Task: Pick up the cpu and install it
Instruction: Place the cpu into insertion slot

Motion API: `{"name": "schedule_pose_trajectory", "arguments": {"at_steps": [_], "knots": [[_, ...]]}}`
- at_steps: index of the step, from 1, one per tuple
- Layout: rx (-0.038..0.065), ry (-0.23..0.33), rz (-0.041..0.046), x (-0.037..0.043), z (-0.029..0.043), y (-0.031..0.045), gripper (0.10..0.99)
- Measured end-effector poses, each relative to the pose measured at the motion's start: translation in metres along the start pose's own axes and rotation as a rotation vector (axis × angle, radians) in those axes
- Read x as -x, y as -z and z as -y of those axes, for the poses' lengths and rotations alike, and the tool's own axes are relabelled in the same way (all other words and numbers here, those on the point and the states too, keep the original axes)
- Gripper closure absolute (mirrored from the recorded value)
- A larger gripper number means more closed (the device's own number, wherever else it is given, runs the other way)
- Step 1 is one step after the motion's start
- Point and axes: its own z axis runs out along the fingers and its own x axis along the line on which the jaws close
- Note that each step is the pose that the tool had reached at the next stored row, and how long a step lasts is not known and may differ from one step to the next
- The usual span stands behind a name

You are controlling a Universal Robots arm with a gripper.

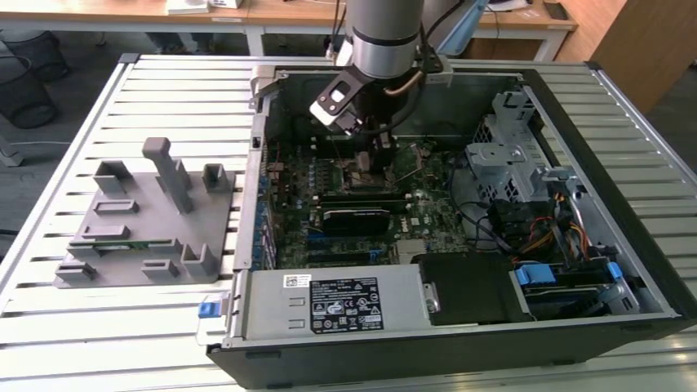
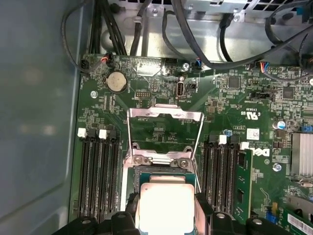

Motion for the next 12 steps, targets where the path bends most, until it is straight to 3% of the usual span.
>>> {"name": "schedule_pose_trajectory", "arguments": {"at_steps": [5,12], "knots": [[0.0,-0.011,0.0002,-0.0072,0.002,-0.0071,0.557],[0.001,-0.022,0.0022,-0.0086,0.005,-0.0189,0.557]]}}
